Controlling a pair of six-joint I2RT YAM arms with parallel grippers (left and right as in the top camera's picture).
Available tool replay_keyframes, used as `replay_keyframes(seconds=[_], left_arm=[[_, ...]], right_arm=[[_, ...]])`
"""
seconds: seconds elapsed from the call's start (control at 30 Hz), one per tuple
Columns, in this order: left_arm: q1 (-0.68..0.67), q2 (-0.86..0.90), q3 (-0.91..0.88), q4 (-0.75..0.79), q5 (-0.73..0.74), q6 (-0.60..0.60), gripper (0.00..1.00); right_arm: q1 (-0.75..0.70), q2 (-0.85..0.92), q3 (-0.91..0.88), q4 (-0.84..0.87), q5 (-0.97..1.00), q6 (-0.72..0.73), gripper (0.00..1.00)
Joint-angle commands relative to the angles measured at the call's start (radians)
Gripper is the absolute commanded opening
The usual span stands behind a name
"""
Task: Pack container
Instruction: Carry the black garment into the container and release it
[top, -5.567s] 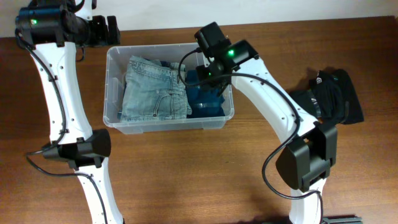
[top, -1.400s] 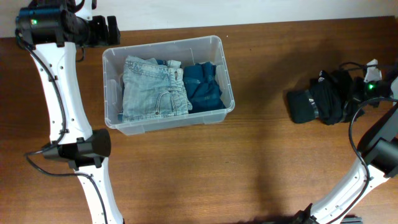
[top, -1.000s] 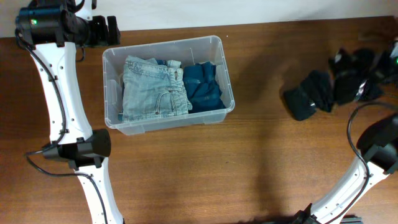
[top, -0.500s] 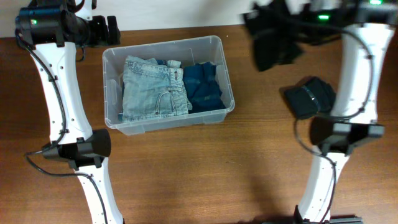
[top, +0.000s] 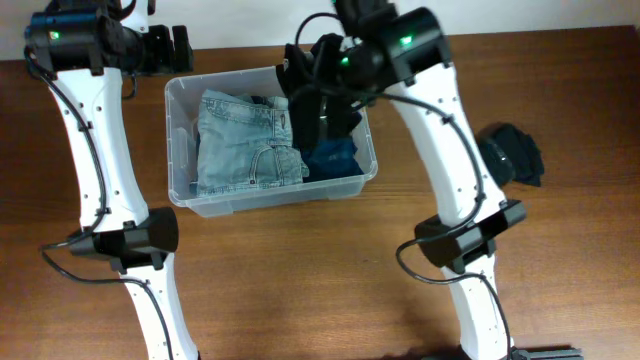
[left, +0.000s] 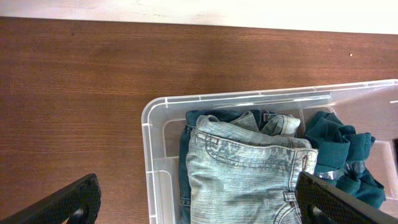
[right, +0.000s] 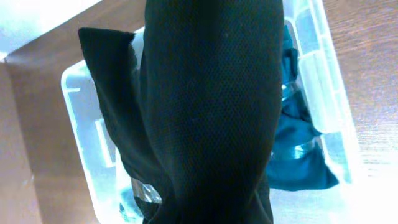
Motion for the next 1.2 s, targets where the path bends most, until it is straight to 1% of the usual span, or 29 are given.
replay_keyframes(seconds=[0.0,0.13,0.17,0.2,0.27,0.3,0.37,0.4,0.5,0.53,0.6,0.67,0.7,0.73,0.77,0.83,0.9,1.07,1.17], left_arm=[[0.002,-0.026,0.013,-0.001,-0.008,0.012,0.99],[0.002,-0.026,0.013,-0.001,-0.008,0.012,0.99],[0.002,-0.026,0.013,-0.001,-0.008,0.012,0.99],[0.002,-0.026,0.013,-0.001,-0.008,0.012,0.99],[0.002,-0.026,0.013,-0.001,-0.008,0.012,0.99],[0.002,-0.026,0.013,-0.001,-0.008,0.012,0.99],[0.002,-0.026,0.013,-0.001,-0.008,0.012,0.99],[0.002,-0.026,0.013,-0.001,-0.008,0.012,0.99],[0.002,-0.026,0.013,-0.001,-0.008,0.012,0.99],[0.002,-0.026,0.013,-0.001,-0.008,0.012,0.99],[0.002,-0.026,0.013,-0.001,-0.008,0.012,0.99],[0.002,-0.026,0.013,-0.001,-0.008,0.012,0.99],[0.002,-0.026,0.013,-0.001,-0.008,0.012,0.99],[0.002,-0.026,0.013,-0.001,-0.008,0.012,0.99],[0.002,-0.026,0.013,-0.001,-0.008,0.012,1.00],[0.002,-0.026,0.013,-0.001,-0.008,0.012,0.99],[0.002,-0.026,0.013,-0.001,-0.008,0.012,0.99],[0.002,-0.026,0.013,-0.001,-0.008,0.012,0.99],[0.002,-0.026,0.013,-0.001,-0.008,0.012,0.99]], right_arm=[[0.037,0.035,-0.034,0.038,0.084,0.071,0.04],[0.039,0.050,-0.090,0.060,0.075,0.079,0.04],[0.037,0.050,-0.100,0.056,0.076,0.077,0.08],[0.036,0.050,-0.101,0.051,0.077,0.077,0.18],[0.032,0.050,-0.100,0.048,0.077,0.031,0.51],[0.024,0.050,-0.100,0.048,0.077,-0.002,0.58],[0.011,0.050,-0.100,0.043,0.077,-0.048,0.64],[0.003,0.050,-0.100,0.040,0.077,-0.080,0.65],[-0.011,0.050,-0.100,0.045,0.077,-0.192,0.64],[-0.016,0.050,-0.100,0.045,0.077,-0.248,0.60],[-0.016,0.050,-0.101,0.045,0.077,-0.314,0.47],[-0.010,0.051,-0.106,0.049,0.088,-0.366,0.25],[-0.008,0.052,-0.112,0.051,0.099,-0.366,0.20],[-0.002,0.052,-0.135,0.061,0.116,-0.366,0.13],[0.001,0.052,-0.165,0.079,0.121,-0.372,0.10],[0.008,0.052,-0.248,0.126,0.119,-0.388,0.08],[0.015,0.052,-0.326,0.174,0.116,-0.389,0.07],[0.033,0.052,-0.649,0.399,0.085,-0.391,0.07],[0.029,0.052,-0.782,0.484,0.076,-0.391,0.07]])
